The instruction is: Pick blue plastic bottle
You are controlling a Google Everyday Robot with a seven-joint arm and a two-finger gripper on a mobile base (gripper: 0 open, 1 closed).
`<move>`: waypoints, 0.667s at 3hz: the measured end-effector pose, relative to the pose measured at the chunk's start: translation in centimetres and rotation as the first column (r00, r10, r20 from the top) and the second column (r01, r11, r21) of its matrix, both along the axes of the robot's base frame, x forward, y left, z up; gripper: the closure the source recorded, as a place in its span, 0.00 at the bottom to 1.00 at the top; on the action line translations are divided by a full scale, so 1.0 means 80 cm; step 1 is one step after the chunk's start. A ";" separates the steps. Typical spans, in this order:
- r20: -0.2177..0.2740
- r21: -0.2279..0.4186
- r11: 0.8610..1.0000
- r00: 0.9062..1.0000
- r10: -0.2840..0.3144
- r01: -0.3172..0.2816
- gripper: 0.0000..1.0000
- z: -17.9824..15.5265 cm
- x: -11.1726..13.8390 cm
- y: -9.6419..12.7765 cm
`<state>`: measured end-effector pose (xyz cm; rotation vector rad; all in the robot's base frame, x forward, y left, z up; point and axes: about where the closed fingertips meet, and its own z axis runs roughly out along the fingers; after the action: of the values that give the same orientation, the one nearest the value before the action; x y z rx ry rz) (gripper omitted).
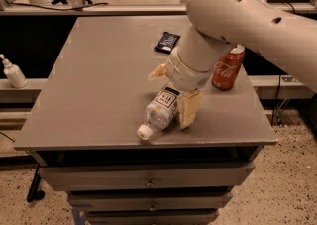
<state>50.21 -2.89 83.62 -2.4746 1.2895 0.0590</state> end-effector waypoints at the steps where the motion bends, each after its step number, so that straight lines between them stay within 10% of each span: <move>1: -0.015 -0.008 1.000 1.000 -0.004 0.003 0.41 -0.006 0.005 0.005; 2: -0.016 -0.008 1.000 1.000 -0.004 0.004 0.64 -0.003 0.005 0.005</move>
Offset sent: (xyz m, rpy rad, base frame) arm 0.0149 0.0140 -0.0055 -0.0246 0.0287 -0.0269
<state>50.65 -2.45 83.37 -2.4834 1.3035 0.0725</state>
